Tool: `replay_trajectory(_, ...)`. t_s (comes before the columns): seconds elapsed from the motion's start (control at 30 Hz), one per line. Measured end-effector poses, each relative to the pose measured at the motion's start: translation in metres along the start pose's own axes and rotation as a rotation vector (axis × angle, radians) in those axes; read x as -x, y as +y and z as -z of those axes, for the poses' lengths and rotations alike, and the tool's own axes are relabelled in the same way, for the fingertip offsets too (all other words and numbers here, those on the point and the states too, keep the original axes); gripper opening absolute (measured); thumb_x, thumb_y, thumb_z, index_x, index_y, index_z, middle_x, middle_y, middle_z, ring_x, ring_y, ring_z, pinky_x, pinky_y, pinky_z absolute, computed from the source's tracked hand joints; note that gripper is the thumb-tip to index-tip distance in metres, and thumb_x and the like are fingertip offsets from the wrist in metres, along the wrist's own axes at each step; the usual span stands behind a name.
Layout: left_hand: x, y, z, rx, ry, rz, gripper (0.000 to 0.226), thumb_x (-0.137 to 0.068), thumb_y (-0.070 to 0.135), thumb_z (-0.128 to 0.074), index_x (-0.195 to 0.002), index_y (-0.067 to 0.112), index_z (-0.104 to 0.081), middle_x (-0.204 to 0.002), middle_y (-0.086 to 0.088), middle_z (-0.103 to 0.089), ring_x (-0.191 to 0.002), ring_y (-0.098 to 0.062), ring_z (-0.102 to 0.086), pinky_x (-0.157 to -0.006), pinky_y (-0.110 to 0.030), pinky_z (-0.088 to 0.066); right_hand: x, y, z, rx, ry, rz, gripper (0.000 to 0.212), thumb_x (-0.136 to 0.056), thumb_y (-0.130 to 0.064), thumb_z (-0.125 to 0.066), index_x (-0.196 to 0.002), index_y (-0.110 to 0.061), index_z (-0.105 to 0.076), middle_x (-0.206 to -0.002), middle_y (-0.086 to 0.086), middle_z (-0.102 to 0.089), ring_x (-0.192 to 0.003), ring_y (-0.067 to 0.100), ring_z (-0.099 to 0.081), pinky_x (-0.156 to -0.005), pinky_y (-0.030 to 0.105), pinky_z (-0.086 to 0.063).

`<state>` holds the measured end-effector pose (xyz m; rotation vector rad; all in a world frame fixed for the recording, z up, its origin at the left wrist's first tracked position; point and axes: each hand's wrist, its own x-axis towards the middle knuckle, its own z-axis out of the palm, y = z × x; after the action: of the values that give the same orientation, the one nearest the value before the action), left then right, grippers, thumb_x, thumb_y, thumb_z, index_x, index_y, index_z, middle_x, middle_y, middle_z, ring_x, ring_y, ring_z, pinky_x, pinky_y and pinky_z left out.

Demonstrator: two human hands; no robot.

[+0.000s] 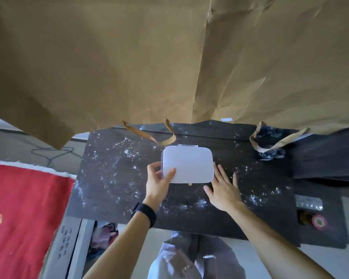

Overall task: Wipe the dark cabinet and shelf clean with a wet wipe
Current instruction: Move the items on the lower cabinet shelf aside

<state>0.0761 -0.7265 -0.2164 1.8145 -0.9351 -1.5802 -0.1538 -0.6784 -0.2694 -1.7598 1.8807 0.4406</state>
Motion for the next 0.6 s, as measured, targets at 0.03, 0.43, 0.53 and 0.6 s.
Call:
replay_trajectory(0.03,0.001,0.003,0.000,0.036,-0.015,0.014,0.050,-0.087,0.033,-0.074,-0.124,0.028,-0.040,-0.108,-0.002,-0.070,-0.098,-0.018,-0.068,-0.083,-0.039,-0.055,0.000,0.002,0.002,-0.010,-0.007,0.005,0.070,-0.102,-0.053,-0.027,-0.159,-0.021,-0.001,-0.163,-0.007,0.022,-0.149,0.012,0.021,-0.118,0.057,0.006)
replay_trajectory(0.43,0.058,0.023,-0.041,0.237,-0.211,0.143,0.048,-0.080,0.030,-0.082,-0.120,0.039,-0.057,-0.103,-0.006,-0.074,-0.078,-0.021,-0.066,-0.073,-0.036,-0.051,0.109,0.028,0.046,-1.737,0.045,-0.262,0.043,-0.084,-0.039,-0.074,-0.123,-0.035,-0.057,-0.123,0.005,-0.069,-0.107,0.025,-0.070,-0.092,0.042,-0.051)
replay_trajectory(0.53,0.086,0.025,-0.082,0.159,-0.352,0.072,0.050,-0.077,0.033,-0.082,-0.119,0.040,-0.057,-0.100,-0.004,-0.076,-0.081,-0.023,-0.069,-0.075,-0.036,-0.049,0.158,0.050,0.043,-1.935,0.301,-0.359,0.058,-0.078,-0.047,-0.072,-0.129,-0.026,-0.055,-0.107,0.011,-0.074,-0.101,0.029,-0.072,-0.084,0.036,-0.059)
replay_trajectory(0.6,0.104,0.026,-0.113,0.101,-0.428,0.037,0.050,-0.080,0.034,-0.082,-0.122,0.039,-0.056,-0.100,-0.002,-0.076,-0.082,-0.022,-0.071,-0.073,-0.034,-0.052,0.188,0.071,0.039,-2.008,0.453,-0.424,0.059,-0.074,-0.046,-0.074,-0.127,-0.025,-0.057,-0.104,0.010,-0.075,-0.100,0.031,-0.072,-0.084,0.034,-0.061)
